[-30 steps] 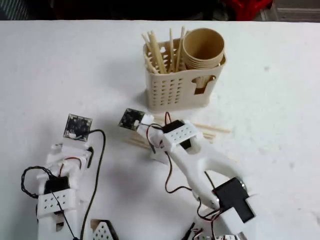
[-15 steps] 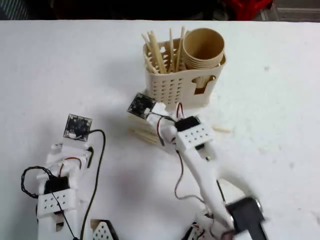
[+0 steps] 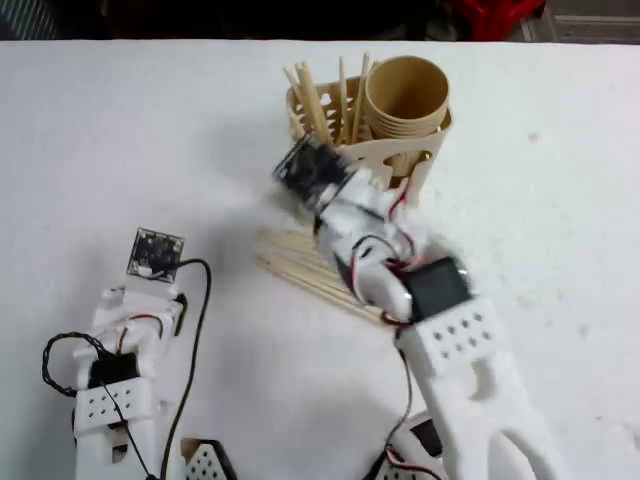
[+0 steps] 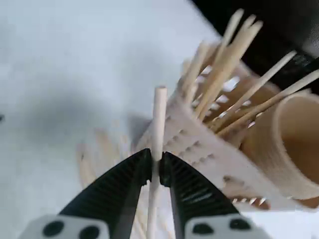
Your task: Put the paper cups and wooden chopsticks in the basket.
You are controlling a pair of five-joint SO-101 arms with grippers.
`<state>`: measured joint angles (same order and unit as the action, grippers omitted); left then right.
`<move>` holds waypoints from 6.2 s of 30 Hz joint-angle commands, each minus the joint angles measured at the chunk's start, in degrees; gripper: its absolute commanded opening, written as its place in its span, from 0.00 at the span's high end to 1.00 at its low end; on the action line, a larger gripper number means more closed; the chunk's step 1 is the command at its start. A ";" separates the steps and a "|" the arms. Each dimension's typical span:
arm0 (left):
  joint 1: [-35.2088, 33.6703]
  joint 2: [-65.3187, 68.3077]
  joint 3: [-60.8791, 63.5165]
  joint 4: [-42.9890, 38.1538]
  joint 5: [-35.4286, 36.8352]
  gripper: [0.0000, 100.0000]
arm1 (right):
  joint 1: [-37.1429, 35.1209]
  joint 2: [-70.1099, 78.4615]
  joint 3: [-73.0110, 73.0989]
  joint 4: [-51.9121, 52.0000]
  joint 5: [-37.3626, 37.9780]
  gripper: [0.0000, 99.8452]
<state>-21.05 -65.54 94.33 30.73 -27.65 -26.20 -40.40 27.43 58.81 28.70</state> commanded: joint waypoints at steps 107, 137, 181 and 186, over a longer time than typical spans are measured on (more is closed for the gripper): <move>-0.75 -0.66 -0.26 -1.23 0.26 0.77 | -0.75 6.90 9.58 -3.03 2.29 0.98; -0.66 -0.66 -0.26 -1.23 0.26 0.77 | 4.70 21.76 -20.40 -45.58 -19.69 0.98; -0.57 -0.66 -0.26 -1.23 0.26 0.77 | -0.04 -10.07 6.86 6.46 -3.69 0.90; -0.57 -0.66 -0.26 -1.23 0.26 0.77 | -6.81 1.98 13.01 6.99 8.62 0.85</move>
<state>-21.41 -65.54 94.33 30.73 -27.65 -28.31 -46.29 37.01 65.76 27.91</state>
